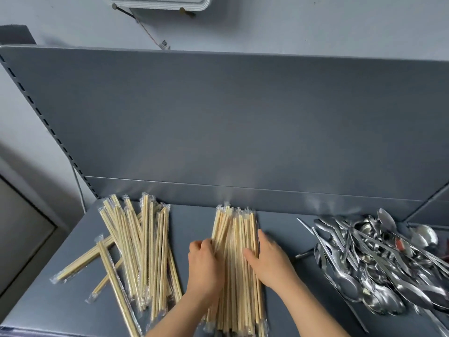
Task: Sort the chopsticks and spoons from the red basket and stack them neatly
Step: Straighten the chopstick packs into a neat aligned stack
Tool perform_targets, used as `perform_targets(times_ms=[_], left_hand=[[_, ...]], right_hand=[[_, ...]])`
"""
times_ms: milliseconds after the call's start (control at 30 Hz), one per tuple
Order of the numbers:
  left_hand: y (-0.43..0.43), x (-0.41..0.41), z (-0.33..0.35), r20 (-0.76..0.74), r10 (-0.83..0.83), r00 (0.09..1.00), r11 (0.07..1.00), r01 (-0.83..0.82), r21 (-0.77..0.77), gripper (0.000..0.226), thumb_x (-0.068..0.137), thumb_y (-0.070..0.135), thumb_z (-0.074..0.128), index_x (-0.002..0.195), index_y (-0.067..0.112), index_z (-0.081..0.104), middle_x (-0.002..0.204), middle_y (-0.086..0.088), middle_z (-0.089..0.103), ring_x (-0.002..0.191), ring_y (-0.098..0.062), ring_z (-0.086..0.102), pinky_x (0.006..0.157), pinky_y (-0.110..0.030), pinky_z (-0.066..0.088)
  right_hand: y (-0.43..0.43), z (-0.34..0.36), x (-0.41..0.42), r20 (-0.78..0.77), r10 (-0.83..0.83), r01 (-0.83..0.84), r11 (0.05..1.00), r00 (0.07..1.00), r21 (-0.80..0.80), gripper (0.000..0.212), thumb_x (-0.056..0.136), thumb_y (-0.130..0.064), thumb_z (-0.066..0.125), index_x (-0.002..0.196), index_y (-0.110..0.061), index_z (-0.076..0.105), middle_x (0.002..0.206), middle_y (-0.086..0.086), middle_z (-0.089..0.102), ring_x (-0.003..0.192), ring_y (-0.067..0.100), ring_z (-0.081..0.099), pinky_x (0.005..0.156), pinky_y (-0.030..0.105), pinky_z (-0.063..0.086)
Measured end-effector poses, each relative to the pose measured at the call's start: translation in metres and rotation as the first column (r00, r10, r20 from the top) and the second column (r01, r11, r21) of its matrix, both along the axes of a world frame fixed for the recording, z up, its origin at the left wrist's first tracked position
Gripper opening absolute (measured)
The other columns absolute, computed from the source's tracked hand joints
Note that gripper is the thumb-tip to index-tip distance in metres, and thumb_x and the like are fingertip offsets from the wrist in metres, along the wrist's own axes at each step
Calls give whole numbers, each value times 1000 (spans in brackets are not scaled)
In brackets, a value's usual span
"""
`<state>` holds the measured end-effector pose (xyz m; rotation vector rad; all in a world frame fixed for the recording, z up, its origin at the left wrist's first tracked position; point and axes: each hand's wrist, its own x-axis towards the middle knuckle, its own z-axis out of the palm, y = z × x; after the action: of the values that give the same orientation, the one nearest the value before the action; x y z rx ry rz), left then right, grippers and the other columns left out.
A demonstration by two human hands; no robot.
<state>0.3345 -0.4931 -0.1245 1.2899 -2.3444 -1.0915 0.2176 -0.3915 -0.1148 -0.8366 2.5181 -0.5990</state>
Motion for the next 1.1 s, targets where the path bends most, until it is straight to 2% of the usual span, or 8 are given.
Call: perform_targets(times_ms=[133,300,467,567,667,767,933,1100], left_hand=[[5,4,3,-16,31,999,999,-31,13,27,96,12,44,123,13,49,119,-3,47,76,1,41,78,-20,35],[-2,8,5,121,60,991,994,-49,-97,35,90,30,52,123,19,47,114,2,61,105,-20,51,82,-31,42],[-19,13,4,182,-13,983,991,37,-128,50,89,48,53,128,19,46,123,0,55,113,-21,49,98,-32,41],[-38,22,10,101,-59,993,993,69,-98,57,91,48,53,138,18,42,131,-2,52,115,-19,52,100,-34,45],[-71,41,23,29,-18,999,978,24,-208,53,91,43,56,136,16,47,126,-3,56,110,-20,57,95,-33,46],[-112,71,29,40,85,996,944,-68,-323,41,90,38,56,124,16,56,117,-6,61,107,-27,55,89,-35,46],[-165,113,24,243,168,955,932,-73,-355,44,87,34,55,128,20,51,126,-7,55,111,-30,48,87,-35,41],[-185,133,10,270,47,962,940,48,-337,45,81,43,61,120,22,51,122,-2,52,108,-26,51,86,-33,43]], right_hand=[[1,-3,3,-42,63,-63,998,997,0,48,97,-48,38,135,-19,42,128,10,55,111,25,57,88,36,51],[0,-2,2,-54,80,-78,996,995,37,53,97,-50,39,139,-17,41,132,9,53,114,25,57,90,37,50],[-7,4,6,-176,63,-47,995,982,93,48,96,-51,41,130,-18,46,127,8,50,113,25,53,91,35,48],[-21,11,13,-235,37,-25,998,971,56,52,96,-47,43,136,-15,43,133,8,46,122,26,45,101,35,41],[-46,21,31,-277,34,-50,998,960,-50,50,95,-43,47,135,-12,46,136,9,45,126,29,43,106,34,35],[-82,26,60,-174,71,-89,991,982,-96,48,95,-46,48,127,-11,52,130,9,53,121,27,49,100,34,41],[-145,23,117,-43,112,-109,991,993,73,75,76,-74,52,115,-10,58,117,9,64,107,29,61,78,33,47],[-179,18,146,-57,81,-70,982,995,177,51,65,-60,72,90,-18,56,91,-1,63,81,20,61,63,27,47]])
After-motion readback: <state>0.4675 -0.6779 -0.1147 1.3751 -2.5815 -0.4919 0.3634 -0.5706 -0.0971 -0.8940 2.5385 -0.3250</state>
